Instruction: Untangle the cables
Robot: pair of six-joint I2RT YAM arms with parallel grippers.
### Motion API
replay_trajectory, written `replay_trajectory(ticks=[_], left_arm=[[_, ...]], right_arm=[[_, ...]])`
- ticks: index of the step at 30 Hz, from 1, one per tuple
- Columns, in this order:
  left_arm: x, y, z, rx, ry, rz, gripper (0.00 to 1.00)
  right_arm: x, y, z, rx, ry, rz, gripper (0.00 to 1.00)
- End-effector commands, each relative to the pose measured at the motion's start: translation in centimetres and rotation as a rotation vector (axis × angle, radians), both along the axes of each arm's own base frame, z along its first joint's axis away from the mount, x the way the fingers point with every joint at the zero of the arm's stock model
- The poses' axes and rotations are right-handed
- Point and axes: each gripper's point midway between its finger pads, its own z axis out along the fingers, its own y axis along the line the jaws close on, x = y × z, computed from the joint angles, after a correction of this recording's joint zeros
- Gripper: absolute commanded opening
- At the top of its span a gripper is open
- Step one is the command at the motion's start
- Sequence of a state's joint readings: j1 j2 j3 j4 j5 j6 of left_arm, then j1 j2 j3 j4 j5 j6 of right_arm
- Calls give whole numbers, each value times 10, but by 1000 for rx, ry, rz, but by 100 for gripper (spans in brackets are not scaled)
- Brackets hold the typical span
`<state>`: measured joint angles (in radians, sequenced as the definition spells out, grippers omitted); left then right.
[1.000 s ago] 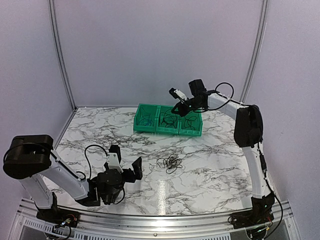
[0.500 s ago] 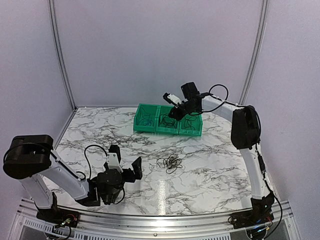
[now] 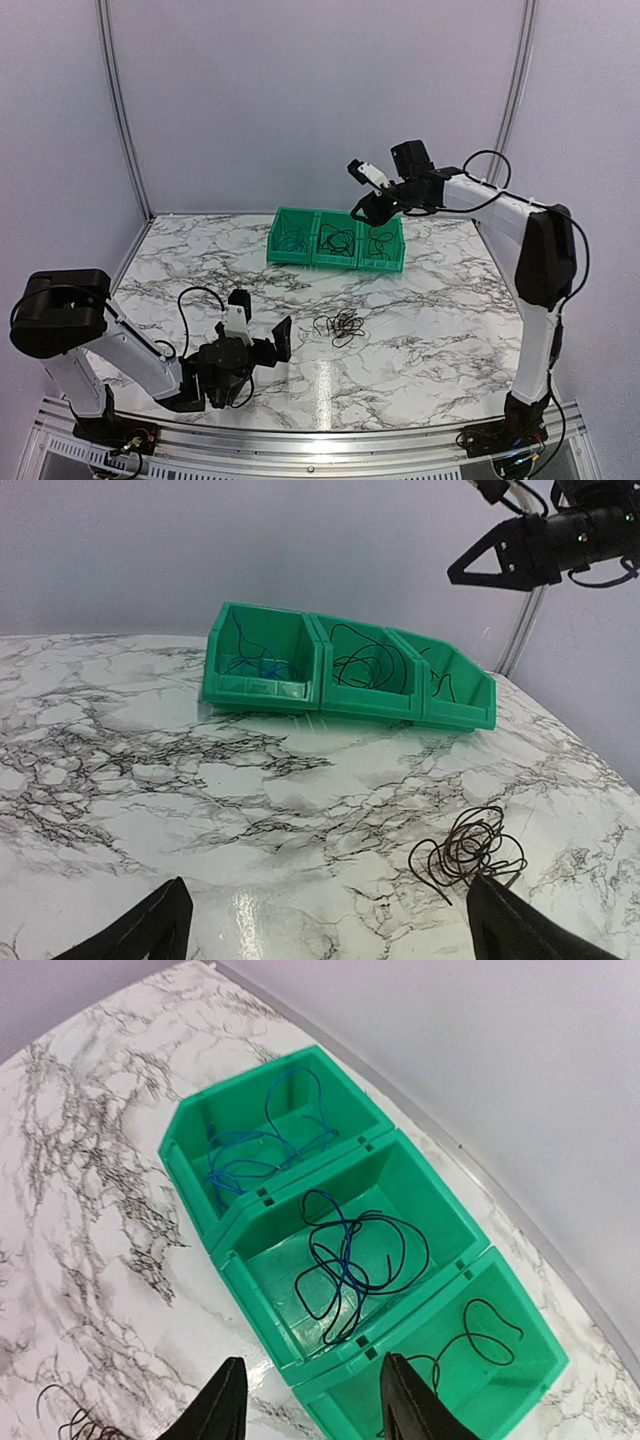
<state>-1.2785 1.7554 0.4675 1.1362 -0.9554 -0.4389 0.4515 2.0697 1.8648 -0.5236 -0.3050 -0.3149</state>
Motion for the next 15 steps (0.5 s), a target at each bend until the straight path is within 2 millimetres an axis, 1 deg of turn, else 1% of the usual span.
replay_trajectory(ticks=[1,2,3,4,5,6,7,9,12,13,15], left_arm=[[-6,-35,17,50,-47,-145,99],[-9,-44,19,57,-49,-195,99],[-13,-54,22,50,-42,-246,99],[-15,-62,22,42,-19,-282,96],[-14,-68,15,55,34,-294,92],[-10,-73,13,34,94,-291,85],[-6,-77,7,19,167,-293,78],[1,-83,1,-61,291,-303,68],[8,-78,-8,-182,416,-305,64],[11,-76,-12,-211,458,-302,61],[16,-76,-20,-253,532,-312,58]], right_arm=[[-33,-8,38,53,-67,35,47],[-45,-9,39,62,-64,58,47],[-57,-10,36,71,-51,83,47],[-71,-11,36,88,-48,116,47],[-85,-11,32,103,-39,154,47],[-104,-12,19,115,-11,196,47],[-117,-12,19,137,-20,237,47],[-143,-13,5,164,-9,301,47],[-166,-16,-11,181,-19,363,47],[-169,-17,-14,172,-25,373,47],[-166,-18,-17,162,-34,368,47]])
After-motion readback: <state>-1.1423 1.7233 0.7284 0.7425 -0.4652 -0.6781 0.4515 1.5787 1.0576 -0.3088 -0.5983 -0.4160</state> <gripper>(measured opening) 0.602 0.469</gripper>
